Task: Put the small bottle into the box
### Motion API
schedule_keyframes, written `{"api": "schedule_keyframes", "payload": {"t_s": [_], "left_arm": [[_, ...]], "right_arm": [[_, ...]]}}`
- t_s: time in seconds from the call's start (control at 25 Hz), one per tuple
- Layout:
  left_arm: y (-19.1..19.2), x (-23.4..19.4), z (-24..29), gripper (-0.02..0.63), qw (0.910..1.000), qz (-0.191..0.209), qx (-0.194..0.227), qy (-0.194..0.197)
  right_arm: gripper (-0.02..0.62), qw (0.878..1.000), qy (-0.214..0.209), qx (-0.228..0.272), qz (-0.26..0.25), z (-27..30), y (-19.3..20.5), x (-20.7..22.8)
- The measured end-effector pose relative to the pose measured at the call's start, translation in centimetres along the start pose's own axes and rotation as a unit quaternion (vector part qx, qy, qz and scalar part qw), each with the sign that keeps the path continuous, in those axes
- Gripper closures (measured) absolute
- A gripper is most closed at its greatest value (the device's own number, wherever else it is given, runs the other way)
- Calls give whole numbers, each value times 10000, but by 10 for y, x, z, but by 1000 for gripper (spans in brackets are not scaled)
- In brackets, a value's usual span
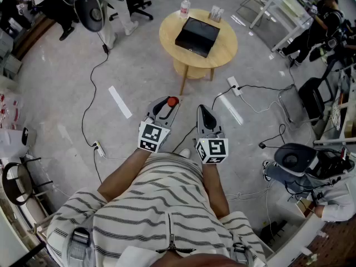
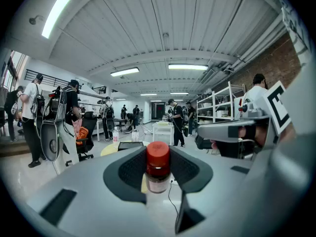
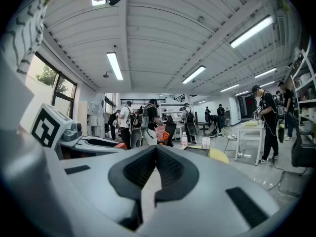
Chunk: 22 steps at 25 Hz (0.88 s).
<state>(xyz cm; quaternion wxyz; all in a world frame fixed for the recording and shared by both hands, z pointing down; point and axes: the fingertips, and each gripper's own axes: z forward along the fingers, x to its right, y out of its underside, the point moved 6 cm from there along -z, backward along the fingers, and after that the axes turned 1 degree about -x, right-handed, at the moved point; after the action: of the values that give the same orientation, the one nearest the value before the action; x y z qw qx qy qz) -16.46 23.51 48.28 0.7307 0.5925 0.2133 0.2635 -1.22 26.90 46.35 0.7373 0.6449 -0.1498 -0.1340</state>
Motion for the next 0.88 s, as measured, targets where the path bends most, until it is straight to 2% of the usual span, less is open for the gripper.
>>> {"api": "schedule_keyframes", "payload": {"t_s": [0.44, 0.88], "left_arm": [[4, 12, 3, 456, 10000, 2, -13, -51], [6, 32, 9, 457, 9998, -68, -60, -168]], "right_arm": [[586, 9999, 63, -19, 84, -9, 7, 14], [586, 9998, -120, -21, 141, -16, 11, 32]]}}
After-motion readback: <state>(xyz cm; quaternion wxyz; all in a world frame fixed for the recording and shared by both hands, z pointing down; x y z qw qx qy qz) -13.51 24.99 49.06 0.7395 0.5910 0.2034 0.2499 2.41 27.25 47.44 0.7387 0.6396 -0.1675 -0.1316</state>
